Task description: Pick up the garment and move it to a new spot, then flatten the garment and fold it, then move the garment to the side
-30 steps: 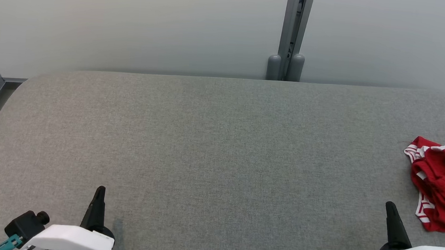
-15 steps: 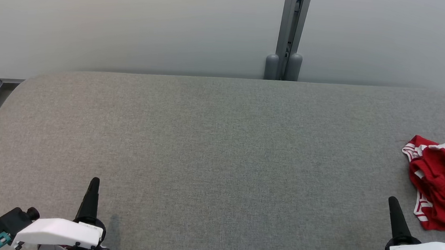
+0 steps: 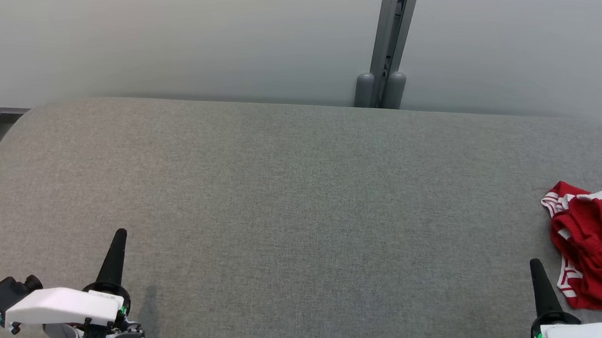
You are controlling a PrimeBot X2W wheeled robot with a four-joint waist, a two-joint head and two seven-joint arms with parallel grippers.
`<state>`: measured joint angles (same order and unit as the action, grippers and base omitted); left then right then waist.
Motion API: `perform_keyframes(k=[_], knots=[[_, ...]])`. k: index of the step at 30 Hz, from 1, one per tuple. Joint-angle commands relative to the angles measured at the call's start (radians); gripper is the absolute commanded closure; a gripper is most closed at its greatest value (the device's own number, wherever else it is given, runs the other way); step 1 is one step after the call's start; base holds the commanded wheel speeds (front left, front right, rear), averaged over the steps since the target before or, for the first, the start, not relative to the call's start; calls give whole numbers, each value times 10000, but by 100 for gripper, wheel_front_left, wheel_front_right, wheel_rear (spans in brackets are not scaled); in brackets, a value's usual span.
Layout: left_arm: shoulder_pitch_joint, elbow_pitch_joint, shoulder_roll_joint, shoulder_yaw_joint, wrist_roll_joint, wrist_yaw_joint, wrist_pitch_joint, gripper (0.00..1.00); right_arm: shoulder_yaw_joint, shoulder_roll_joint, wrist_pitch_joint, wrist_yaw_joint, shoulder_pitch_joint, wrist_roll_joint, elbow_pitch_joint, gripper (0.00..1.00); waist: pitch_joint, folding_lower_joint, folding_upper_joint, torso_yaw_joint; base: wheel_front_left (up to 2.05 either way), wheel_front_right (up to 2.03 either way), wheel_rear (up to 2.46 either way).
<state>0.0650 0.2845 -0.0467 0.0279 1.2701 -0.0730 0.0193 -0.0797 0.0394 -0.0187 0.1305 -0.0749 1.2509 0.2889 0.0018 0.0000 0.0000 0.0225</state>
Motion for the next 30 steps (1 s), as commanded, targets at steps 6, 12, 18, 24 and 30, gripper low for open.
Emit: perform_keyframes(k=[6, 12, 18, 24, 30], knots=[[253, -160, -47, 194, 606, -148, 174, 100, -80, 101, -182, 3, -225, 624, -167, 100, 1, 0, 0, -27, 0, 0, 0], [306, -204, -48, 314, 1074, -224, 309, 100, -128, 110, -319, 3, -248, 1129, -217, 100, 3, 0, 0, -55, 0, 0, 0], [351, -248, -51, 427, 1513, -298, 435, 100, -177, 117, -442, 5, -266, 1608, -271, 100, 5, 0, 0, -84, 0, 0, 0], [360, -285, -52, 538, 1958, -360, 560, 100, -221, 122, -563, 5, -289, 2054, -322, 100, 6, 0, 0, -112, 0, 0, 0], [423, -324, -53, 641, 2357, -436, 677, 100, -260, 130, -691, 4, -326, 2498, -368, 100, 8, 0, 0, -140, 0, 0, 0]])
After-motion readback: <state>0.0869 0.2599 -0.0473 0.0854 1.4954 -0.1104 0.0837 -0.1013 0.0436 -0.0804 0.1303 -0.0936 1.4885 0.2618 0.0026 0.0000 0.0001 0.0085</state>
